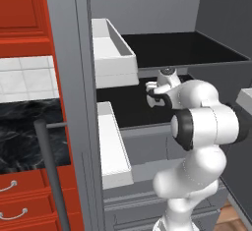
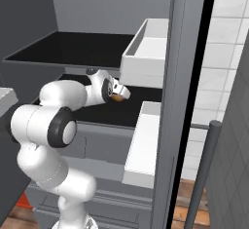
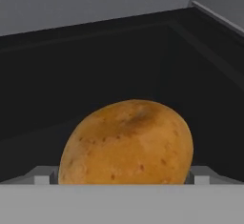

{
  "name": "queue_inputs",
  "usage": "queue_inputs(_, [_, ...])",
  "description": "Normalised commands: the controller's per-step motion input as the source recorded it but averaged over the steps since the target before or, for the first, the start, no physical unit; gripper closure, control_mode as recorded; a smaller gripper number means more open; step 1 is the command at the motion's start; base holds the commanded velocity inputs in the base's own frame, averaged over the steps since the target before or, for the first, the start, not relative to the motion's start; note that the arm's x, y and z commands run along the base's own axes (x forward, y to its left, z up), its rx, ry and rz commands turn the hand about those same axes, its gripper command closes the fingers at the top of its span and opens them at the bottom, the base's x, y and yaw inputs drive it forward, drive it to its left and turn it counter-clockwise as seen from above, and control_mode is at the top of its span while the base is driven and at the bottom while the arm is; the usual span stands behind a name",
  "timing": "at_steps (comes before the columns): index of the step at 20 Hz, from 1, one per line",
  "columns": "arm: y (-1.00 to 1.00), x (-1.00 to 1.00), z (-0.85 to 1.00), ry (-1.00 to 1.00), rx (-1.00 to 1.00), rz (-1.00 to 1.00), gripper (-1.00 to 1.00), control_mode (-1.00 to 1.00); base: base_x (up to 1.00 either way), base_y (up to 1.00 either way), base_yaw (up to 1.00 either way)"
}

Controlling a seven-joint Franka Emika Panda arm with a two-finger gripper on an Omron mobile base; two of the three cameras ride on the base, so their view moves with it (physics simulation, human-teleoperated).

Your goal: Gather the onion and potato from the fridge and place them on a tray on the dining counter. Then gather the steak and fish from the fridge and place them on the other tray.

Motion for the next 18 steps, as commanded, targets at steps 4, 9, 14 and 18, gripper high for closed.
queue_inputs(4, [-0.1, 0.03, -0.7, -0.02, -0.02, 0.0, -1.0, -1.0, 0.0, 0.0, 0.0])
queue_inputs(9, [-0.11, 0.0, -0.53, 0.0, 0.01, 0.0, 1.0, -1.0, 0.0, 0.0, 0.0])
queue_inputs(14, [-0.13, -0.01, -0.67, -0.12, 0.0, 0.0, 1.0, -1.0, 0.0, 0.0, 0.0])
queue_inputs(18, [-0.11, -0.26, -0.93, -0.32, -0.04, 0.0, 1.0, -1.0, 0.0, 0.0, 0.0])
